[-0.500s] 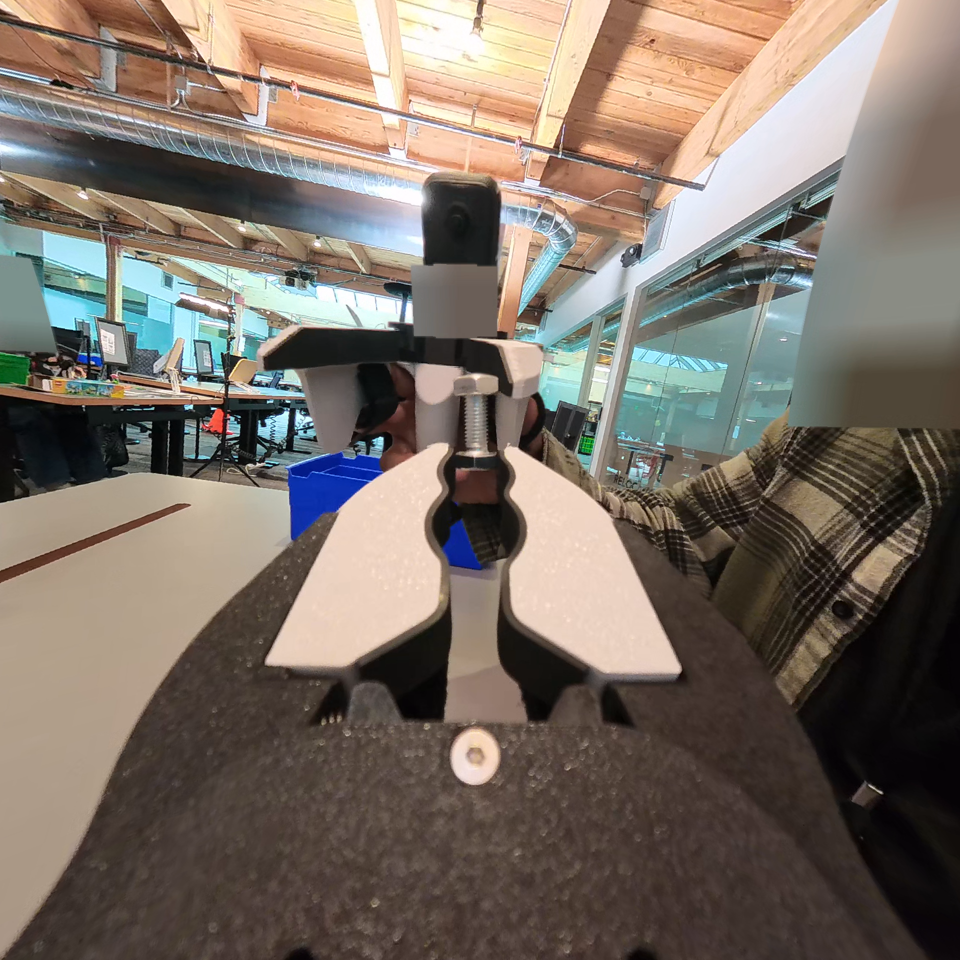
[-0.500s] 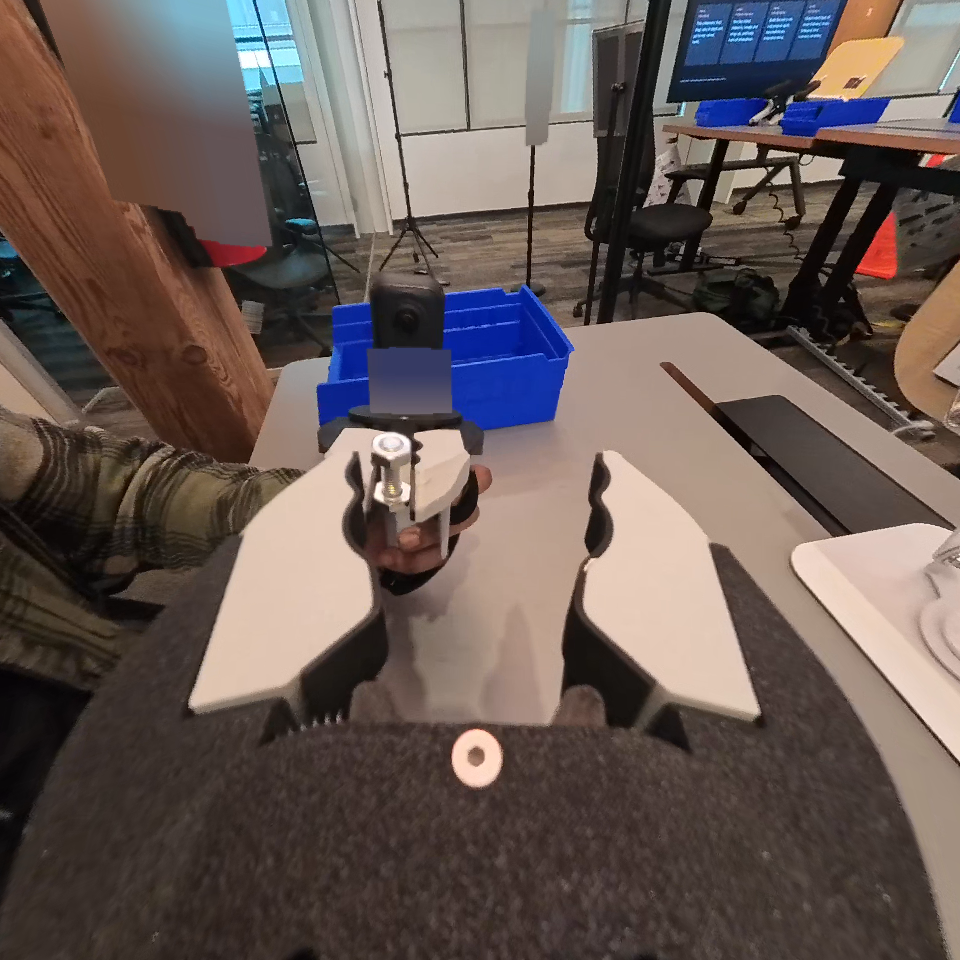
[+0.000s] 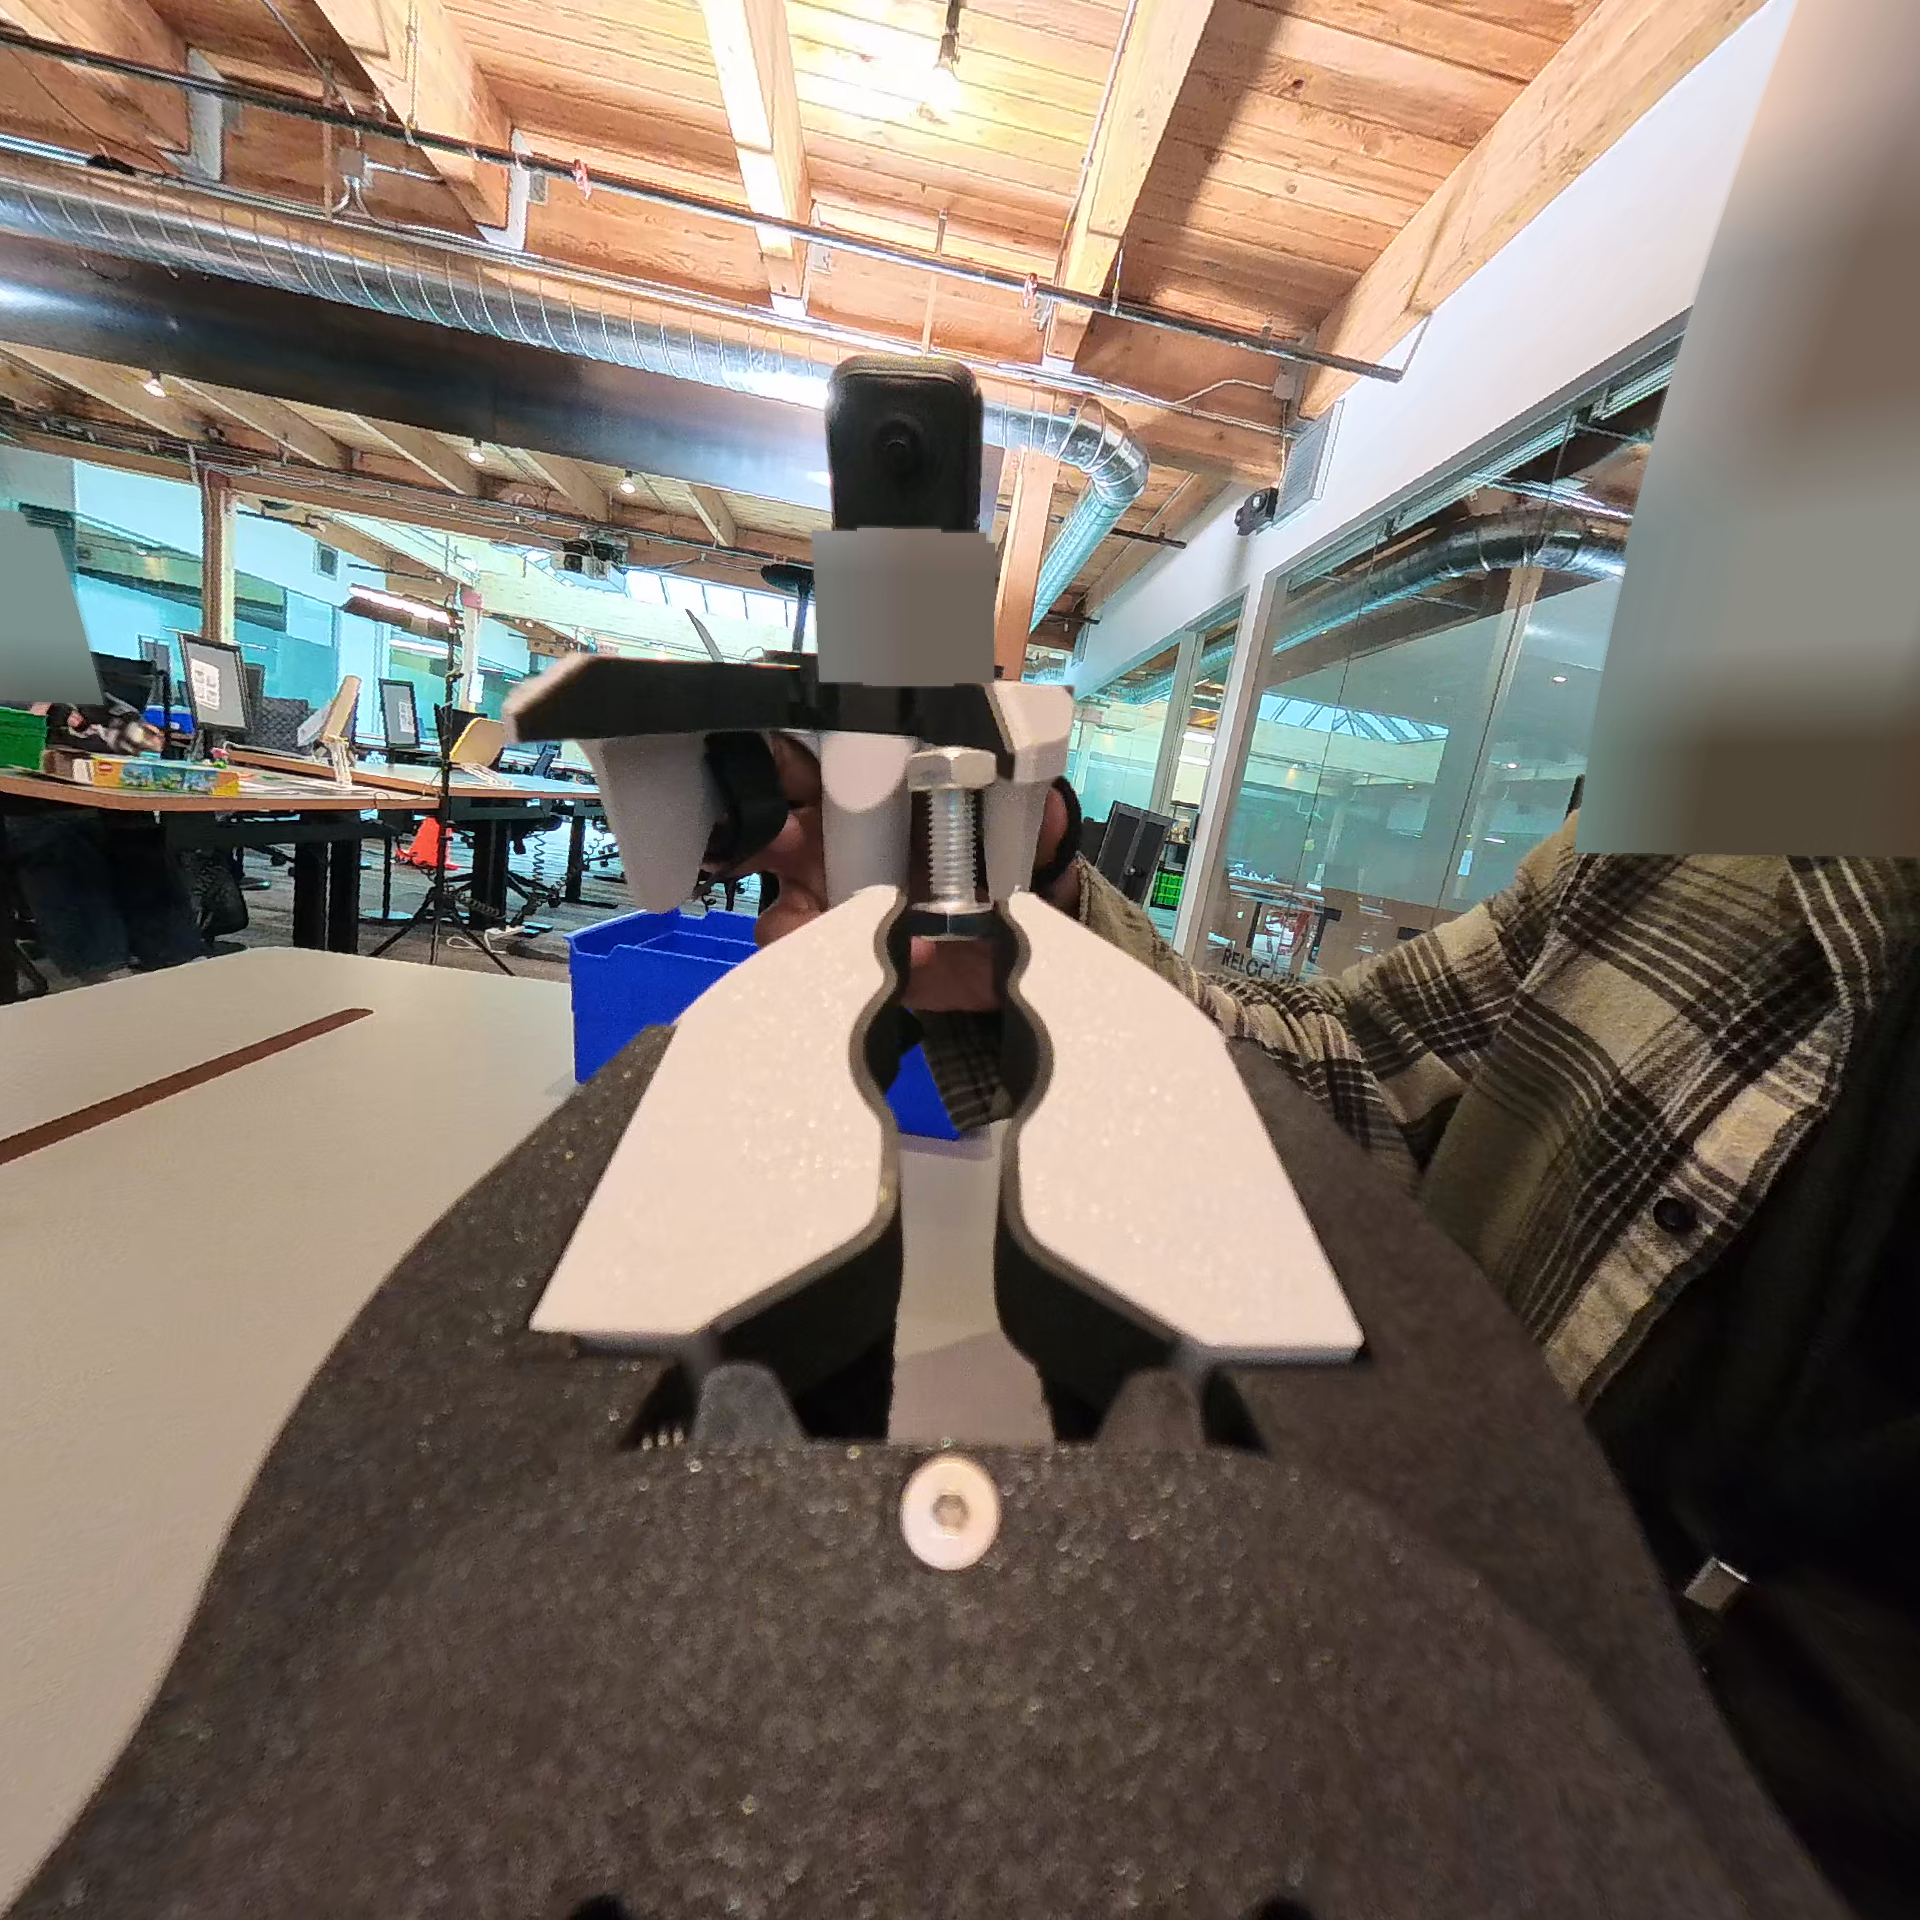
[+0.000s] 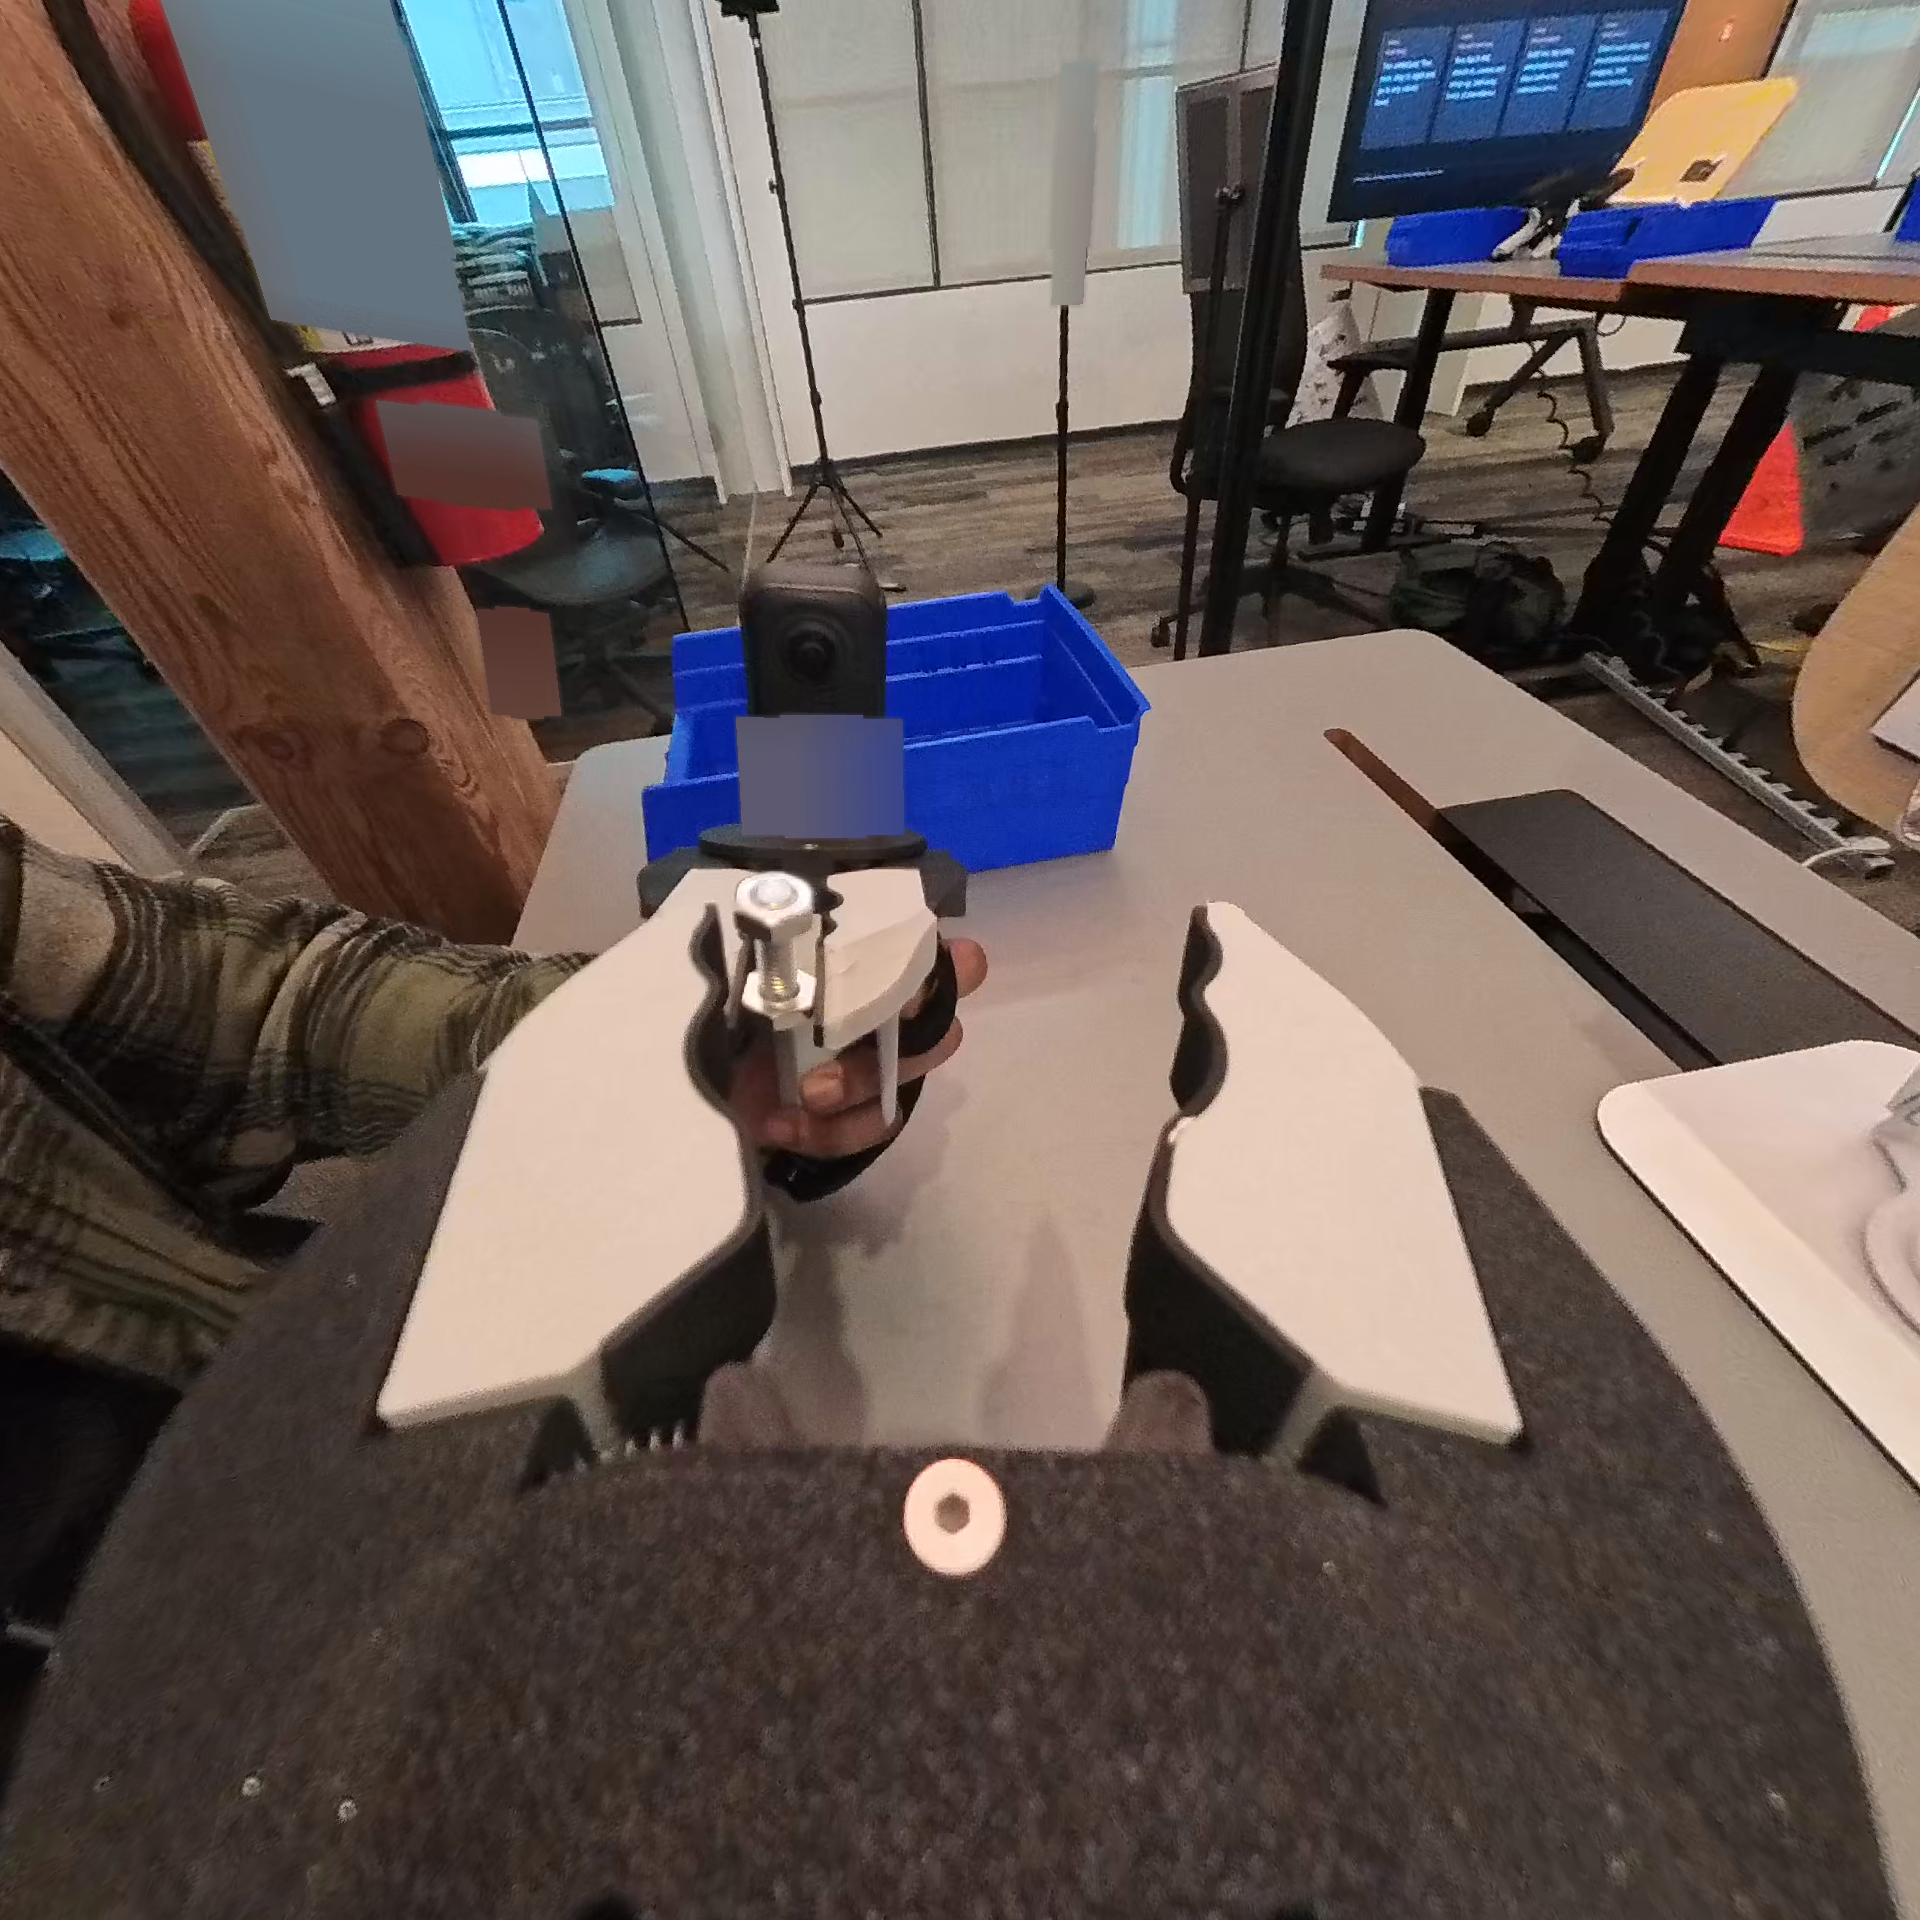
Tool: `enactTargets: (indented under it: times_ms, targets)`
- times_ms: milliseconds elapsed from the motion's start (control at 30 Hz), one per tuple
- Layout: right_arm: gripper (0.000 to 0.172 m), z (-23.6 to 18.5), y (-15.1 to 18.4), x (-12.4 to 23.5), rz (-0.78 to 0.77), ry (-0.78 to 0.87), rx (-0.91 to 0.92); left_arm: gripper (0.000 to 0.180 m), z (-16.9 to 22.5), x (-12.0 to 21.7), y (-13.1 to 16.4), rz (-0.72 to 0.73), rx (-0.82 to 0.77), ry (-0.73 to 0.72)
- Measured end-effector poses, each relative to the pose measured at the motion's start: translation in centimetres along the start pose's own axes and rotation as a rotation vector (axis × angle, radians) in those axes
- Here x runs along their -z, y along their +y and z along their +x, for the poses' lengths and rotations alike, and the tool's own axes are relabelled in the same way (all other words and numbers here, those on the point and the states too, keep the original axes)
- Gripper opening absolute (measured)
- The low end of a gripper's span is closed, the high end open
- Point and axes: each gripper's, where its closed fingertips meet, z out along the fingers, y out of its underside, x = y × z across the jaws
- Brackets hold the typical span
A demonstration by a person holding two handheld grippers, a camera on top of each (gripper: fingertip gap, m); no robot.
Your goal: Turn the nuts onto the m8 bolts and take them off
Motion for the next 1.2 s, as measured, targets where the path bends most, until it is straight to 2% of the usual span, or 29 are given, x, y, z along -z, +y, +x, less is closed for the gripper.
enactTargets:
  times_ms: [300,500,700,867,1100,1200]
  targets:
    - [0.082,0.7,0.3,0.4,-0.022,0.030,0.017,0.014,0.0,0.0,-0.1,0.004,0.002,0.002]
    - [0.082,-0.5,-0.2,-0.3,-0.005,-0.025,0.018,0.014,0.1,-0.1,0.0,0.000,0.003,0.008]
    - [0.081,0.4,0.1,0.3,-0.023,0.020,0.027,0.014,0.1,0.0,-0.1,0.004,0.002,0.008]
    - [0.082,-0.9,-0.1,-0.2,-0.013,-0.035,0.027,0.014,0.2,-0.1,-0.1,-0.001,-0.001,0.010]
    - [0.070,-1.8,-0.1,-0.9,-0.018,-0.068,0.011,0.014,0.2,-0.1,-0.1,-0.010,-0.017,0.001]
    - [0.073,-1.1,0.2,-0.8,-0.037,-0.038,-0.008,0.014,0.4,-0.3,0.2,-0.024,-0.023,0.006]
